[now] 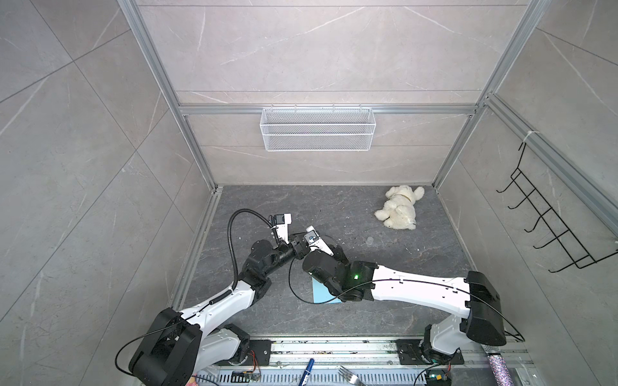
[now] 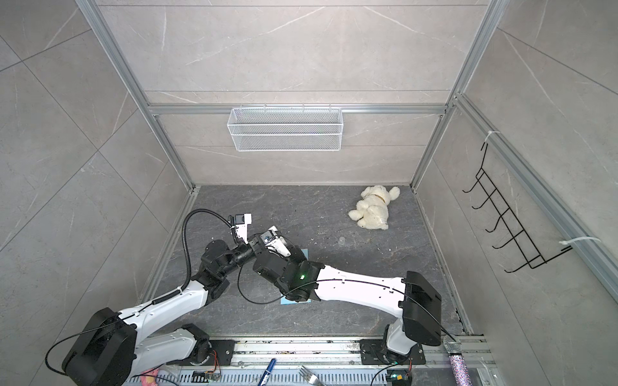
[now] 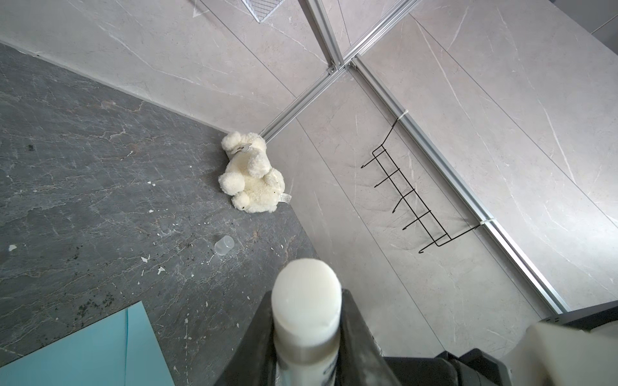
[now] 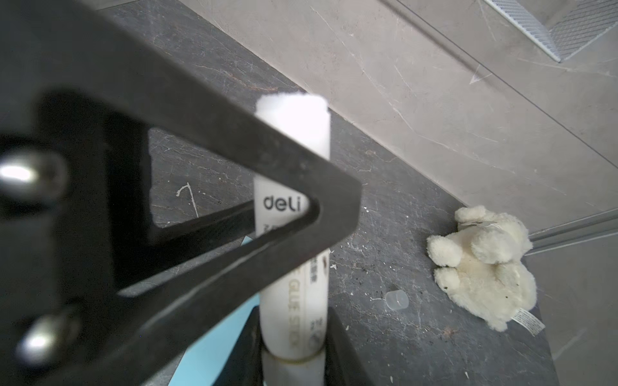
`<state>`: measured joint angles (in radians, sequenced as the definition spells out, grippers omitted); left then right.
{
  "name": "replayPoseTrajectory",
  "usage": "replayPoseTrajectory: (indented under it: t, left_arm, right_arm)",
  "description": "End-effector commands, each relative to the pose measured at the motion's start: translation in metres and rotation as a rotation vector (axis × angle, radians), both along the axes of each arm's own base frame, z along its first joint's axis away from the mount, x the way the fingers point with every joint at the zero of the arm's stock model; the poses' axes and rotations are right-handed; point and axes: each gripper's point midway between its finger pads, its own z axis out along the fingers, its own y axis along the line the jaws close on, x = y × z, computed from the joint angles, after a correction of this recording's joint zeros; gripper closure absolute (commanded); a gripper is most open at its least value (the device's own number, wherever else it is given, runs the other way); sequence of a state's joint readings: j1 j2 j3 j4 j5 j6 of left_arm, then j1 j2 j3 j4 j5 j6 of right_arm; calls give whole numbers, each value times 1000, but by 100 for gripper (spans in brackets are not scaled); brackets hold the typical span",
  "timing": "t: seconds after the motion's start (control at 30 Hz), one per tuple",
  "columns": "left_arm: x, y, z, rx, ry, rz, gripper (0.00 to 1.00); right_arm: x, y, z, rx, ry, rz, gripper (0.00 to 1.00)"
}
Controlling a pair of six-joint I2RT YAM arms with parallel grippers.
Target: Place the letter into the envelope and seal it
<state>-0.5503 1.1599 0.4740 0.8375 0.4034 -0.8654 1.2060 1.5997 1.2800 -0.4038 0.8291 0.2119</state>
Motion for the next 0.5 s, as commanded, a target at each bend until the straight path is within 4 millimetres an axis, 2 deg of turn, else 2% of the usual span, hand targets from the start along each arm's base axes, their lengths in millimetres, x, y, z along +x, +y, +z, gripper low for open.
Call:
replayPoseTrajectory:
  t: [0.0, 0.27, 0.37, 0.47]
  left_arm:
    - [-1, 0, 0, 22, -18, 3, 100]
    - [-5, 4, 4, 38, -27, 11, 100]
    - [-6, 5, 6, 36, -31, 12, 100]
    - [-6, 4, 8, 32, -31, 7, 100]
  right_arm:
    - [8, -13, 19, 28, -44, -42, 79]
    - [0, -17, 17, 270, 152, 116, 55]
    - [-12, -13, 18, 374, 259, 223, 36]
    - [-21, -14, 23, 481, 343, 306, 22]
